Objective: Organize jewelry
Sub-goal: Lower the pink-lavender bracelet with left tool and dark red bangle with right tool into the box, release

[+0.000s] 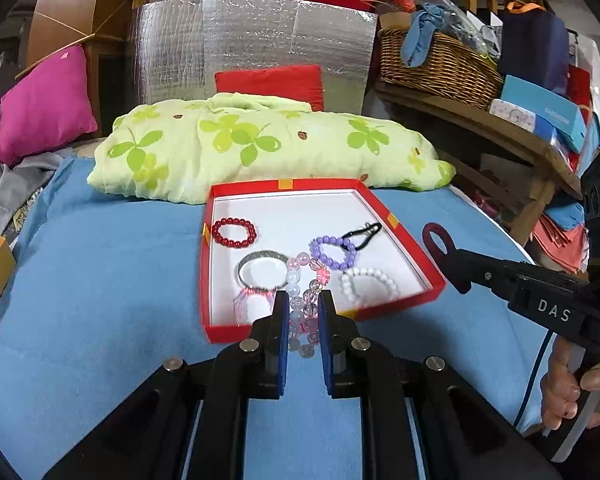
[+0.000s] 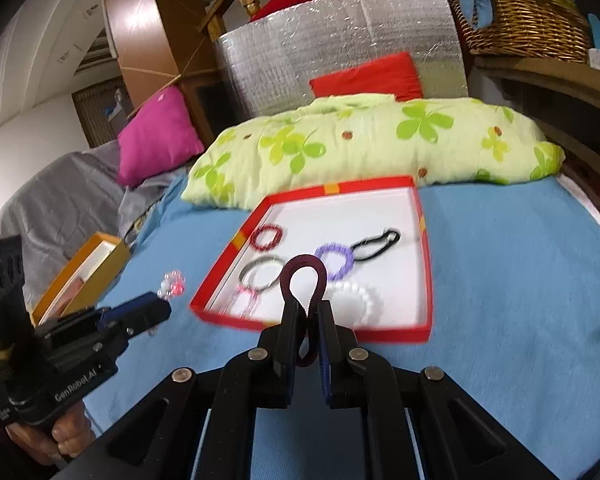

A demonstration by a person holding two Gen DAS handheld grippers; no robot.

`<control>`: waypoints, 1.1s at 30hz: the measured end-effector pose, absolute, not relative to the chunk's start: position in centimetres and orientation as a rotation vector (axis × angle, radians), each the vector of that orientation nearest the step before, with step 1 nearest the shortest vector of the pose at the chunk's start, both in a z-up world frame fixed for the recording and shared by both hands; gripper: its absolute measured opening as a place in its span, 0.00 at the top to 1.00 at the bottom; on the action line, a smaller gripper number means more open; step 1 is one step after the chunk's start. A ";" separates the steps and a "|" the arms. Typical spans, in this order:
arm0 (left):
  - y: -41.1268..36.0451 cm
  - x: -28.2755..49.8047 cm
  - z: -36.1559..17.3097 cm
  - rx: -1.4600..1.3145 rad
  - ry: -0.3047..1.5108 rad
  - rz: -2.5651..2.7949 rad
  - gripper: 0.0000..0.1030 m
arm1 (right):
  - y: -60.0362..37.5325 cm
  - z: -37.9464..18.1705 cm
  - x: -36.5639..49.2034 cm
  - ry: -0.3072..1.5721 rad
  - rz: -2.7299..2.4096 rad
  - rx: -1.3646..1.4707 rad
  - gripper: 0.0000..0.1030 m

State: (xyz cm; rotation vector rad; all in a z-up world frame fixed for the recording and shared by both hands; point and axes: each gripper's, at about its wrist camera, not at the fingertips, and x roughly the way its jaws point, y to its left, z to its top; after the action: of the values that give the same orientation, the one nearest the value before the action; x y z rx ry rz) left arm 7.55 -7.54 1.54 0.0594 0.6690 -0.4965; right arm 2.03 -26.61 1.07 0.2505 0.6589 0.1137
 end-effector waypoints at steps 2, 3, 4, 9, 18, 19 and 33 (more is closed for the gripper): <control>-8.4 8.7 1.6 0.075 0.668 -0.493 0.86 | -27.0 1.2 3.2 0.653 0.103 0.246 0.90; -8.8 9.2 1.7 0.082 0.667 -0.491 0.86 | -27.2 1.2 3.9 0.655 0.097 0.249 0.90; -9.2 9.7 1.8 0.089 0.666 -0.489 0.86 | -27.5 1.1 4.4 0.661 0.095 0.258 0.90; -10.8 13.5 2.1 0.074 0.676 -0.496 0.86 | -28.4 0.2 8.3 0.687 0.107 0.312 0.90; -13.1 20.6 0.1 0.035 0.766 -0.508 0.86 | -29.8 -1.9 16.5 0.774 0.086 0.409 0.90; -13.3 21.3 -0.4 0.041 0.787 -0.498 0.86 | -29.9 -2.1 17.3 0.782 0.084 0.413 0.90; -14.9 25.3 -4.7 0.049 0.954 -0.492 0.85 | -31.1 -5.8 24.1 0.906 0.049 0.523 0.86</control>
State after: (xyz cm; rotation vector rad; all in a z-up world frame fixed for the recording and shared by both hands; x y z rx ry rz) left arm 25.29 -14.94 -4.72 0.0487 0.9538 -0.4924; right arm 24.13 -31.07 -5.76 0.5230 0.9063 0.0490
